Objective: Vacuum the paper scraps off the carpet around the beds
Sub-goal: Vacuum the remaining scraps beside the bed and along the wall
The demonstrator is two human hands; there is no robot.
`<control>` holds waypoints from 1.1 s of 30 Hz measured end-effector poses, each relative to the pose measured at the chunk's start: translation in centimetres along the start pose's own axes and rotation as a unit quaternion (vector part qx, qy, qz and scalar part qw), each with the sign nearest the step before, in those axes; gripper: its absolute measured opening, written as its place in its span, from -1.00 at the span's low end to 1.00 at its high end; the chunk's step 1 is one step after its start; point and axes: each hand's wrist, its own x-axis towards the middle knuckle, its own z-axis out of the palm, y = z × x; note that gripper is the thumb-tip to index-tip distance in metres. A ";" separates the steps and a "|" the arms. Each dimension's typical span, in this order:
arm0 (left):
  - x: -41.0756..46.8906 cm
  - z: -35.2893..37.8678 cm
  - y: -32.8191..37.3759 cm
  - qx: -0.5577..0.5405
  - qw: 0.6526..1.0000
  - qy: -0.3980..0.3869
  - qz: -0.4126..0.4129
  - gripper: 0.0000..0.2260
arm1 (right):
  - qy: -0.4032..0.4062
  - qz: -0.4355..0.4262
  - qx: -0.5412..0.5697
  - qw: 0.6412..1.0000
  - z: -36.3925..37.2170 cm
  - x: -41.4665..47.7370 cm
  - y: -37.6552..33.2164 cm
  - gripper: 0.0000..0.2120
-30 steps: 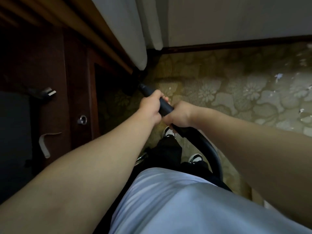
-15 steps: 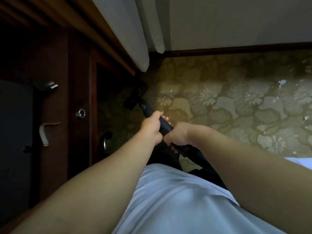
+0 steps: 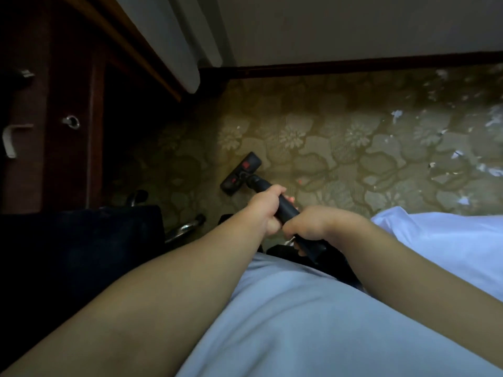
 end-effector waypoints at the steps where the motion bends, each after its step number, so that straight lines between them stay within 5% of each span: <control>1: -0.4 1.0 -1.5 0.013 1.000 -0.007 -0.001 -0.84 | -0.001 0.011 0.020 1.000 -0.3 -0.6 1.9 -0.90; 9: -2.9 6.7 -9.1 0.137 0.988 -0.071 -0.023 -0.81 | 0.018 0.054 0.179 0.982 -1.8 -5.8 11.8 -0.86; 17: -4.2 7.9 -10.6 0.187 0.974 -0.117 -0.045 -0.91 | 0.055 0.052 0.241 0.968 -0.7 -8.0 13.9 -0.86; 24: -3.0 6.7 -5.3 0.198 0.973 -0.111 -0.030 -0.89 | 0.084 0.043 0.275 0.957 -0.4 -5.7 8.9 -0.83; 33: -1.6 2.3 10.6 0.206 0.973 -0.107 0.004 -0.86 | 0.108 0.028 0.241 0.964 -1.0 -2.6 -6.8 -0.86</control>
